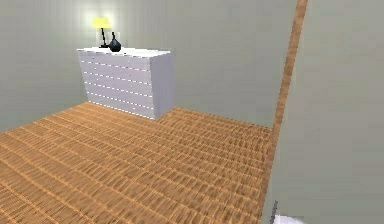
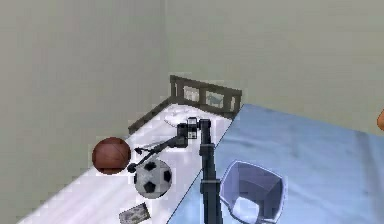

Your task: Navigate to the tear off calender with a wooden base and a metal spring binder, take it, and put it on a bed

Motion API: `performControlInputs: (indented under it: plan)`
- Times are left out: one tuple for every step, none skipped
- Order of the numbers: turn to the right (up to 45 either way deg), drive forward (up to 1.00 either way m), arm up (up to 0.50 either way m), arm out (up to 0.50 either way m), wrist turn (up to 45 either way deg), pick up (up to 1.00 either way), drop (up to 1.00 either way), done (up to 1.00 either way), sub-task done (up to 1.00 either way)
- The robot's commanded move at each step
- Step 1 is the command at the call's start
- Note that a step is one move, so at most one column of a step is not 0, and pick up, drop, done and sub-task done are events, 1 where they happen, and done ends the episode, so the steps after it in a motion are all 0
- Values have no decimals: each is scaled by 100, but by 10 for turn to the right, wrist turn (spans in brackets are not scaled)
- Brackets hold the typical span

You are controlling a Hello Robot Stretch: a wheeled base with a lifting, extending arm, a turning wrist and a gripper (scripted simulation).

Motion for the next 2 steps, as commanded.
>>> performControlInputs:
  plan:
    - [0, 0, 0, -8, 0, 0, 0, 0, 0]
    - [0, 0, 0, 0, 0, 0, 0, 100, 0]
